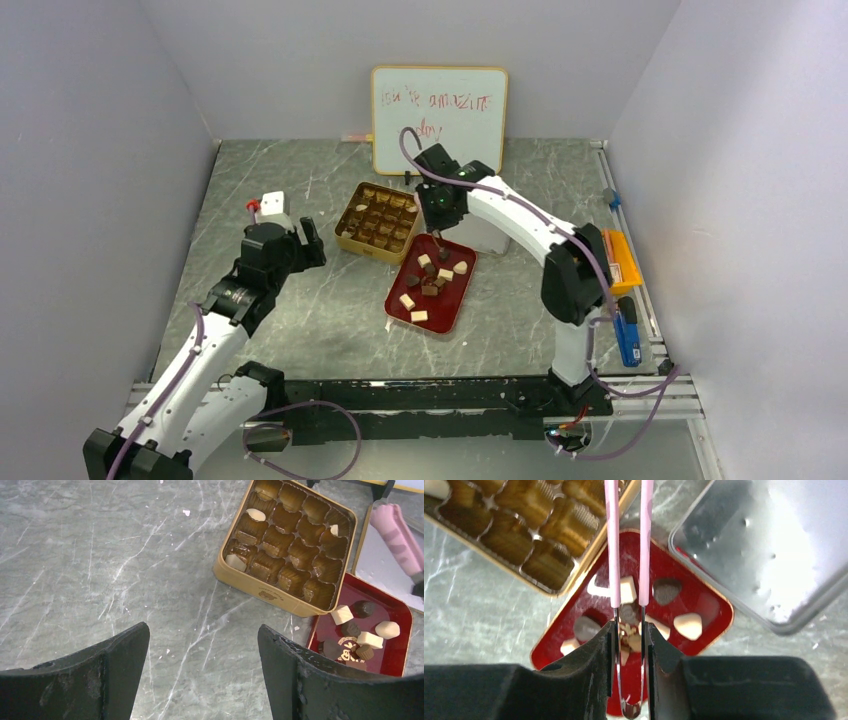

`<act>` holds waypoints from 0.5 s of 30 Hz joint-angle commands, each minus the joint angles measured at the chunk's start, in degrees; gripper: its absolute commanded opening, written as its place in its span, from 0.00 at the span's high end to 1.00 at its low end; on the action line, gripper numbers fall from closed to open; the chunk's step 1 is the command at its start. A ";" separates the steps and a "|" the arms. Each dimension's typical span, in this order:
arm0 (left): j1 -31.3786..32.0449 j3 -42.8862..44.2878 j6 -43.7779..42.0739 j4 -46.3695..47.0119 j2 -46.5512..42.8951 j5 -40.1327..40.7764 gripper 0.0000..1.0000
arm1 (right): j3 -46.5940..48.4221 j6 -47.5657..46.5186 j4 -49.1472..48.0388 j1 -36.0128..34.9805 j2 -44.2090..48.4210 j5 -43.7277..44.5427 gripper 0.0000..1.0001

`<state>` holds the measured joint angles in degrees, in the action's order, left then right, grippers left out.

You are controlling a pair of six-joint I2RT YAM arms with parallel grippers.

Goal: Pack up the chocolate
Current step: Place the fake chocolate in the packing box, then pick up the fake chocolate from the plate.

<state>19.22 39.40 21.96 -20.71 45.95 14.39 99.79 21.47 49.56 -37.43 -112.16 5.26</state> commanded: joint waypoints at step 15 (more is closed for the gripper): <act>1.22 3.32 0.18 1.36 0.89 -1.09 0.17 | -26.74 4.23 5.03 -15.10 31.95 -6.27 0.73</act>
<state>19.88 40.40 21.96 -20.80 46.65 14.13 75.18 23.31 51.94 -50.22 -84.82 1.83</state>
